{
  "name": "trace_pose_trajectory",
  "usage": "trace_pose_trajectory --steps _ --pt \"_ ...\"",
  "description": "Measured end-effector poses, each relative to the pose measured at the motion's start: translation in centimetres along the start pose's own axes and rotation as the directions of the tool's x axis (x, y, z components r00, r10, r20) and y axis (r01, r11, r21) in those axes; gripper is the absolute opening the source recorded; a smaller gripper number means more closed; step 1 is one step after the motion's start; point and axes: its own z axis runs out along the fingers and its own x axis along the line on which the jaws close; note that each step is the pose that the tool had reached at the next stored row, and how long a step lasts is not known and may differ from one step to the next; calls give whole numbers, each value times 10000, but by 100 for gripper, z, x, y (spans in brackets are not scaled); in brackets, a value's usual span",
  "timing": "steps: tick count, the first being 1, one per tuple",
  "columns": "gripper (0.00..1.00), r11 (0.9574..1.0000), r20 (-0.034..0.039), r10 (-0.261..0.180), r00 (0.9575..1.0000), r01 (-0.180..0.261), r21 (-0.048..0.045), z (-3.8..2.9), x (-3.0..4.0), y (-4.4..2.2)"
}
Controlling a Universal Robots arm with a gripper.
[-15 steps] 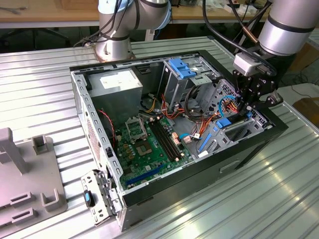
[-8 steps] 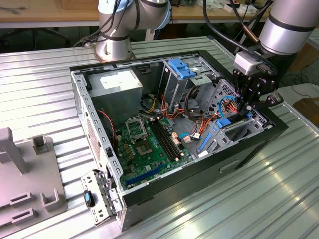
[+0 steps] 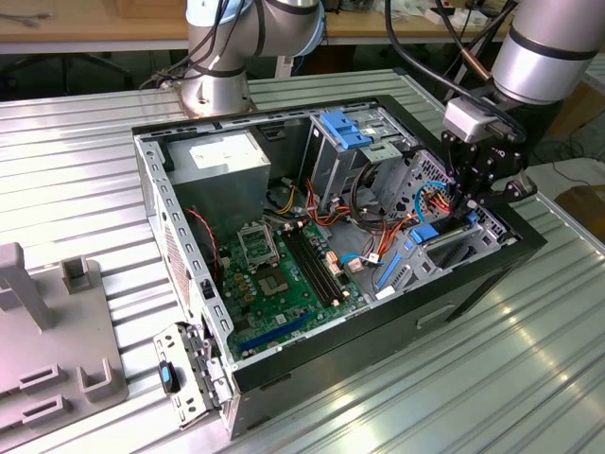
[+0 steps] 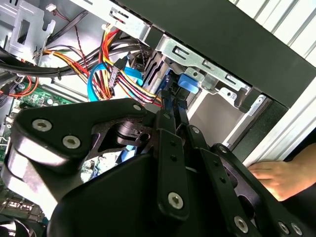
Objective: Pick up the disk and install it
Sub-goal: 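Insert the first disk wire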
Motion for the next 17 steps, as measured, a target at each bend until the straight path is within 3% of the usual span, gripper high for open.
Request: trace_pose_trajectory --steps 4,8,11,12,14,17 --pt "16 10000 11 -16 10000 16 2 -3 3 9" --pt "16 10000 103 -6 9999 6 -41 93 1 22" --pt "18 10000 129 -3 9999 4 -39 106 0 23" --pt "24 10000 120 -4 9999 5 -40 101 0 22" --pt "24 10000 117 -5 9999 5 -41 70 2 19" --pt "24 10000 116 -4 9999 4 -40 -33 10 5"
